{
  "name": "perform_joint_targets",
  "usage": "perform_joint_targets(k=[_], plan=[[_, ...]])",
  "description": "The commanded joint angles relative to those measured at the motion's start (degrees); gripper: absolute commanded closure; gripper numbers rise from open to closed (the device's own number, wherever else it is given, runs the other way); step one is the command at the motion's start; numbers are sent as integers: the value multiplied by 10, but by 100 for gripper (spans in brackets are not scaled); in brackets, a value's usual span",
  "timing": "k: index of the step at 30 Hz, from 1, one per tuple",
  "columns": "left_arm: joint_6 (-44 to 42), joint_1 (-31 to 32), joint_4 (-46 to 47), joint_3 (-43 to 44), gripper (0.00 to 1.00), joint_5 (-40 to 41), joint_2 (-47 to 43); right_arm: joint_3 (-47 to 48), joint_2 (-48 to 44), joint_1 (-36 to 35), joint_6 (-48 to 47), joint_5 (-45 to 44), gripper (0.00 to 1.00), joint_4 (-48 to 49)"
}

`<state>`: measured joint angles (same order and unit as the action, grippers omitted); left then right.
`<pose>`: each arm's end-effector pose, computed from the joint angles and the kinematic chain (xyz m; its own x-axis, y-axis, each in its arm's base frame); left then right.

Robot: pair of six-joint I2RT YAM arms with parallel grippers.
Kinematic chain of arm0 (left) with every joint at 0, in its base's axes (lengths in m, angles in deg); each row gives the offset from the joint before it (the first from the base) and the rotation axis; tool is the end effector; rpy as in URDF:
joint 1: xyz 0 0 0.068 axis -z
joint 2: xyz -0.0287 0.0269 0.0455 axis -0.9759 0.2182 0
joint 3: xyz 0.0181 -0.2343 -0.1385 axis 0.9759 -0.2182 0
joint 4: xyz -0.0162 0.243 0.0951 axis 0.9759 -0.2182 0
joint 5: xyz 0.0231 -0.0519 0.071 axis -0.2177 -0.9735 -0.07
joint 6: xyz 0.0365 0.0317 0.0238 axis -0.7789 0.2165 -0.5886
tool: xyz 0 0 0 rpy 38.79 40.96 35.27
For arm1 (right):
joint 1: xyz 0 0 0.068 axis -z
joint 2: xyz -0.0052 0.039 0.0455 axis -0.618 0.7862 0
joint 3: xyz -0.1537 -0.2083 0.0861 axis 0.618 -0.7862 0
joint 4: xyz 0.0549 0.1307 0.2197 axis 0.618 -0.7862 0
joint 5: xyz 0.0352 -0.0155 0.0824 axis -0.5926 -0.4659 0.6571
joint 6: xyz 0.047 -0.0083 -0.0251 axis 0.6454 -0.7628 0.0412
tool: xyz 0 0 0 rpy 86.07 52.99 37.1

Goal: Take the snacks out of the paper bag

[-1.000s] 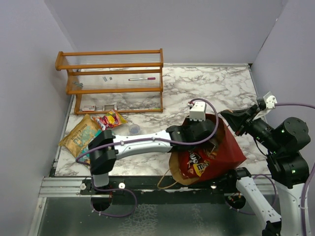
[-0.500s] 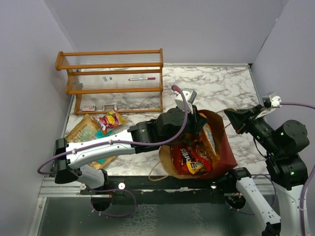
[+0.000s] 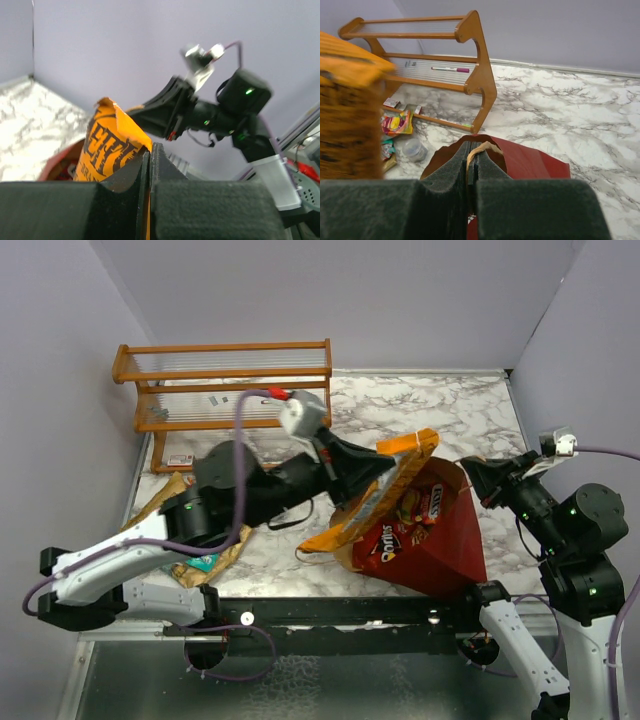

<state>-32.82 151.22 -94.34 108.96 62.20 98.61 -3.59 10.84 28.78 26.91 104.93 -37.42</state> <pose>0.0711 -0.2261 0.5110 -0.3603 -0.3330 -0.8714 0.8374 0.2962 -0.4594 0.0708 0.0229 0.4214 -0.1678 0.2213 -0.9607 -0.4321 0.8594 0.2735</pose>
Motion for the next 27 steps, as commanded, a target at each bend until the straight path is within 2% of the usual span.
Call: perform_joint_targets(k=[1,6,11,19,23,27], plan=[[-71,0,-11,38,100,3,-71,-1,-2,-1,2,-19,98,44],[-103,0,-115,57,100,135,-103,-7,2,-1,6,-15,98,52],[-87,0,-233,42,100,336,-122,-9,2,-1,1,-19,98,50],[-53,0,-382,15,100,514,-130,-10,5,-1,-3,-22,98,52],[-77,0,-383,-12,100,586,-149,-7,7,-1,-5,-24,98,52],[-119,0,-341,-28,100,605,-163,0,11,-1,-8,-24,98,48]])
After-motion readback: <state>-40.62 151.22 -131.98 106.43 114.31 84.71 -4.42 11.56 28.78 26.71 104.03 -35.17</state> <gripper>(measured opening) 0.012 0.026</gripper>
